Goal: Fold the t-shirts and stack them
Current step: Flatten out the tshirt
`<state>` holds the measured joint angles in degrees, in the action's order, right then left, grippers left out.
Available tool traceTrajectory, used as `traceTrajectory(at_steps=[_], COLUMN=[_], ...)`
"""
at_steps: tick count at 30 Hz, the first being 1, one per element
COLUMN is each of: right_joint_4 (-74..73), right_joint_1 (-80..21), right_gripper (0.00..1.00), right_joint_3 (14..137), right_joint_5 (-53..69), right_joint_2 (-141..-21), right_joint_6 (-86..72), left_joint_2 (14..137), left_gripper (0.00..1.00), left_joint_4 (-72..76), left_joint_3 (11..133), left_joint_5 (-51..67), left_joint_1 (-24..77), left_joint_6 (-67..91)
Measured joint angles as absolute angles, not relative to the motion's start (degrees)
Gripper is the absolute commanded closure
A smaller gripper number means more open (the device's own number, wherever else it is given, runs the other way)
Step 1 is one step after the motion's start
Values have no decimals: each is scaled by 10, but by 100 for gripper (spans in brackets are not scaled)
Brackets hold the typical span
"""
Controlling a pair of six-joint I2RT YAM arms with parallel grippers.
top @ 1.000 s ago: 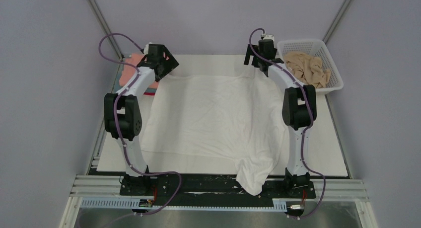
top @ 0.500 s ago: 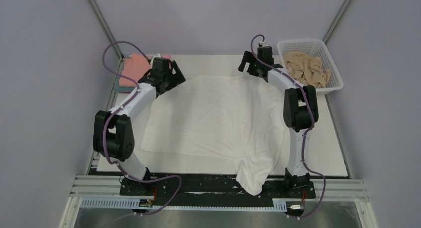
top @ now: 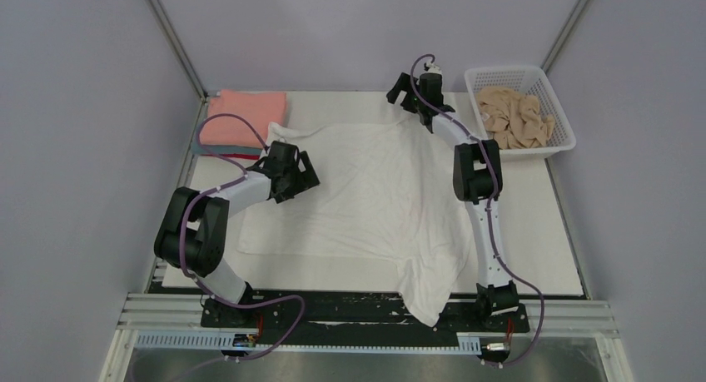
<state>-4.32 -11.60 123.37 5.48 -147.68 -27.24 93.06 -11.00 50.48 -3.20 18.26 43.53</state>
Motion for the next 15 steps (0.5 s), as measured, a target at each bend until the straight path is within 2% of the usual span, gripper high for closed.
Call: traceTrajectory(at_steps=[5,8,11,15], right_joint_4=[100,148,162,101], right_joint_1=[-122,-128,-131,-137], right_gripper=[0,0,0,0], right_joint_3=[1352,1377,1326,1206], right_joint_5=[77,102,109,81], right_joint_2=[-1573,-1590,-1555,-1457], right_joint_6=[-329,-343,-337,-306], left_joint_2=[928,927,926,923], left_gripper=[0,0,0,0], left_joint_4=[-104,-103,-102,-97], left_joint_3=[500,499,498,494], left_joint_5=[-35,-36,-36,-35], left_joint_1=[183,183,183,183], left_joint_6=[437,438,438,438])
